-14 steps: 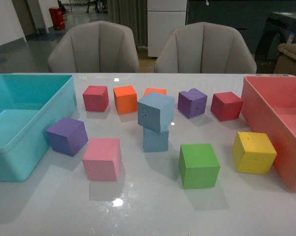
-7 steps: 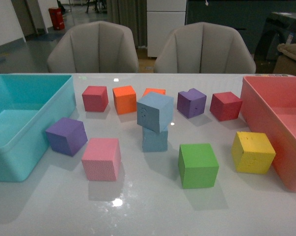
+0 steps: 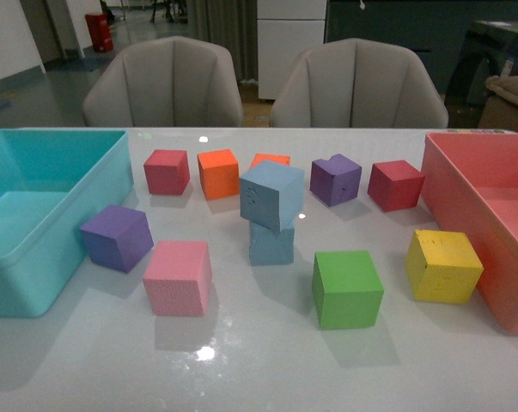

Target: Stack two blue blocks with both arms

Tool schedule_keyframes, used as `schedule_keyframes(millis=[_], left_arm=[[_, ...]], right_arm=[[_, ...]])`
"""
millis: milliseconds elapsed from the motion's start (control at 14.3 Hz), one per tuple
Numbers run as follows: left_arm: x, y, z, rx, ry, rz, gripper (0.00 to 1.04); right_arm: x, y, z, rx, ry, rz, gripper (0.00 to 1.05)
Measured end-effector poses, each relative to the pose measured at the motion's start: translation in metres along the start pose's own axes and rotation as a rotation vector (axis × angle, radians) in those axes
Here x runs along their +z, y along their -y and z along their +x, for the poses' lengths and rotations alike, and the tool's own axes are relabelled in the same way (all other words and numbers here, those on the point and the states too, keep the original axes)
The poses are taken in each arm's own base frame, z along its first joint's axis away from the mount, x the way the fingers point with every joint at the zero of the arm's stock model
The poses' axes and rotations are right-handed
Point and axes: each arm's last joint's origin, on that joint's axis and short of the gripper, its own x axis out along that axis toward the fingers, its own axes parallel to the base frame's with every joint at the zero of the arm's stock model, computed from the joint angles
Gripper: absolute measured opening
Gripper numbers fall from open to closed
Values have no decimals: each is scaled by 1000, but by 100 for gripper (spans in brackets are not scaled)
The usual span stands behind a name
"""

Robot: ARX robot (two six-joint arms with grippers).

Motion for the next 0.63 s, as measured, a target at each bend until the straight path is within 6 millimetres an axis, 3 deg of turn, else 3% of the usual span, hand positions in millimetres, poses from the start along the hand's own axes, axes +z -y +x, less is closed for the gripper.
schedule_keyframes(millis=[628], left_arm=[[-4,0,-14,0,-15,0,2]], right_arm=[[0,0,0,0,0,0,98]])
